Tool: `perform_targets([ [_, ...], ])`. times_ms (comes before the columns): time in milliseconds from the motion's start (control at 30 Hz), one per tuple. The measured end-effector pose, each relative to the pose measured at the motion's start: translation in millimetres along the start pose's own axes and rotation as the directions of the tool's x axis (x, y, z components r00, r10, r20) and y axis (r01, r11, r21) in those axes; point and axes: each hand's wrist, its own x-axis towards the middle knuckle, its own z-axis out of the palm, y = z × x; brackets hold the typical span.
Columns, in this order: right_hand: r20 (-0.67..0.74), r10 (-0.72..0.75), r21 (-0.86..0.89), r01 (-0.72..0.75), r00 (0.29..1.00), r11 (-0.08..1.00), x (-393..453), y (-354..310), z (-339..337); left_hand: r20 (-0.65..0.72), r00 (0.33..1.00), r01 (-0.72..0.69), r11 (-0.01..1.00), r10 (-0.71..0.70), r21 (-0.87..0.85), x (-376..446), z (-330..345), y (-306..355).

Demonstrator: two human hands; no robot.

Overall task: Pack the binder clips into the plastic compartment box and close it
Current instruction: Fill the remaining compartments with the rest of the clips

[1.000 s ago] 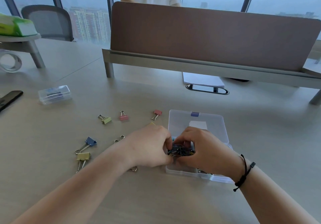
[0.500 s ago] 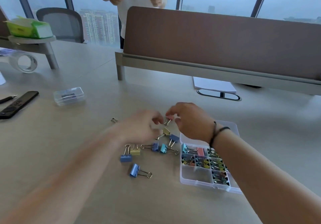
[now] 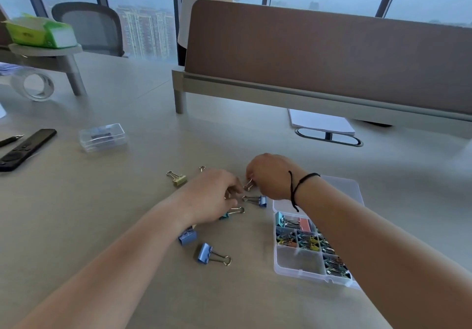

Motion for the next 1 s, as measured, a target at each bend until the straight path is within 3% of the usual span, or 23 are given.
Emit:
perform_targets([
  [200, -0.091, -0.026, 0.015, 0.028, 0.995, 1.000, -13, -3, 1, -0.075, 0.996, 0.022, 0.973, -0.040, -0.231, -4, -9, -3],
  [367, -0.130, 0.035, 0.122, -0.019, 0.991, 0.992, -25, 0, -7, -0.147, 0.979, 0.040, 0.847, -0.138, -0.529, -4, -18, 0],
  [433, -0.104, -0.002, 0.128, 0.016, 0.995, 0.992, -29, 0, -9, -0.122, 0.963, 0.076, 0.680, -0.239, -0.729, -3, -20, 4],
  [500, -0.051, -0.040, 0.140, 0.046, 0.998, 0.989, -32, 0, -10, 0.030, 0.942, 0.163, 0.377, -0.336, -0.912, -3, -25, 9],
  [567, 0.015, -0.067, 0.168, 0.064, 0.998, 0.984, -32, -1, -13, 0.218, 0.911, 0.253, 0.059, -0.350, -0.966, -5, -30, 10],
  [600, 0.048, -0.081, 0.171, 0.072, 0.996, 0.983, -31, -2, -14, 0.290, 0.898, 0.290, -0.050, -0.330, -0.956, -6, -32, 8],
  [667, 0.091, -0.093, 0.156, 0.078, 0.992, 0.985, -28, -4, -15, 0.373, 0.882, 0.355, -0.115, -0.289, -0.928, -7, -34, 5],
  [767, 0.091, -0.090, 0.138, 0.077, 0.992, 0.987, -26, -6, -16, 0.345, 0.883, 0.386, 0.074, -0.318, -0.919, -8, -33, 3],
  [833, 0.078, -0.084, 0.150, 0.072, 0.993, 0.986, -26, -8, -15, 0.253, 0.910, 0.375, 0.392, -0.329, -0.840, -8, -31, 2],
  [900, 0.058, -0.077, 0.185, 0.065, 0.995, 0.981, -27, -10, -13, 0.189, 0.945, 0.326, 0.771, -0.266, -0.547, -10, -30, -1],
  [933, 0.040, -0.070, 0.214, 0.060, 0.997, 0.975, -27, -11, -12, 0.206, 0.952, 0.291, 0.882, -0.227, -0.370, -11, -28, -3],
  [1000, -0.016, -0.049, 0.275, 0.052, 0.999, 0.960, -28, -11, -13, 0.247, 0.946, 0.245, 0.961, -0.209, -0.125, -13, -24, -5],
])
